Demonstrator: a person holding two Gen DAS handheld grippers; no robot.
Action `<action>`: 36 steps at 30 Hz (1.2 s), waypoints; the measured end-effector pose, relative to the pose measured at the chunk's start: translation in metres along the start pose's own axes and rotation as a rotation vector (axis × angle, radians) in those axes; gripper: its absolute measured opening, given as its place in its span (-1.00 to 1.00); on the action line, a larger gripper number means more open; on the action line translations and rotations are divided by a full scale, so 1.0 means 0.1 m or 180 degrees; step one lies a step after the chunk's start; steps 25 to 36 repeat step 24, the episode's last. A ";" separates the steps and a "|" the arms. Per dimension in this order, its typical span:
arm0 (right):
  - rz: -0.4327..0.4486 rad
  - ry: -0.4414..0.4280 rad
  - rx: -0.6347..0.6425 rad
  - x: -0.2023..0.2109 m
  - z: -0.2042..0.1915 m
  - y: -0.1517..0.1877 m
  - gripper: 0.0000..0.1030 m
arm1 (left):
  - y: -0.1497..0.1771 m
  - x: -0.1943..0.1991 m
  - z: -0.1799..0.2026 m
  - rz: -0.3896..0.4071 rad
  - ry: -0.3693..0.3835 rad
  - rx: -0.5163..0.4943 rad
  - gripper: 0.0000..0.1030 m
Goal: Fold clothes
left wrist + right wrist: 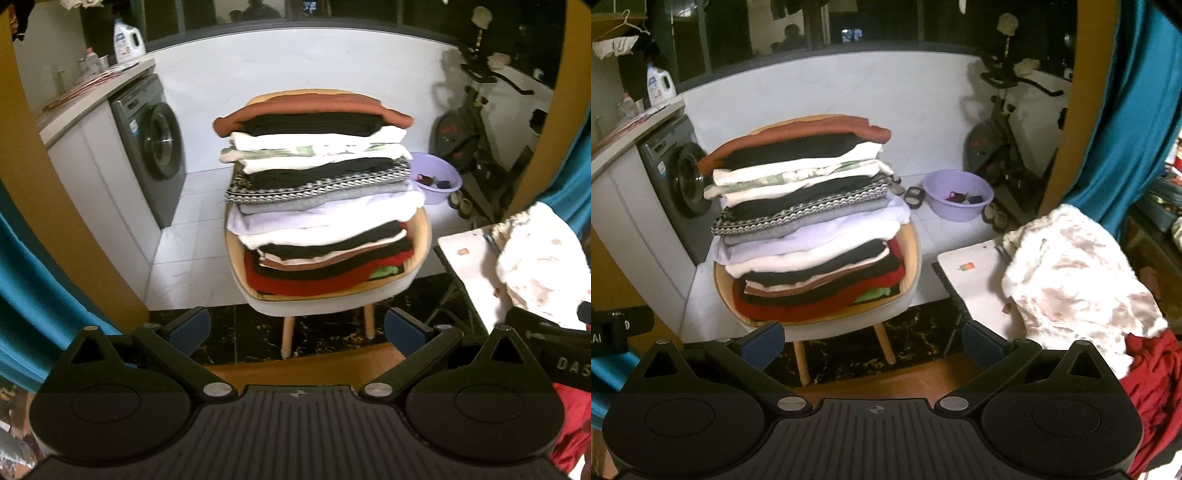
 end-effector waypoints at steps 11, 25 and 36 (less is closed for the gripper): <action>0.0017 0.0029 -0.0086 0.29 0.44 0.10 0.98 | 0.08 0.26 0.40 0.0016 0.0136 -0.0008 1.00; 0.0002 -0.0024 -0.0052 0.41 0.79 0.12 0.99 | 0.20 0.46 0.76 0.0113 0.0247 -0.0011 1.00; 0.0002 -0.0024 -0.0052 0.41 0.79 0.12 0.99 | 0.20 0.46 0.76 0.0113 0.0247 -0.0011 1.00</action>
Point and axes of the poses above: each gripper's, at about its wrist camera, not at the fingertips, and x roughly against the way its jaws point, z to its right, y to its underside, the point moved 2 cm from there along -x, roughly the way its jaws point, and after that the axes turned 13 degrees about -y, right-handed, at the moved point
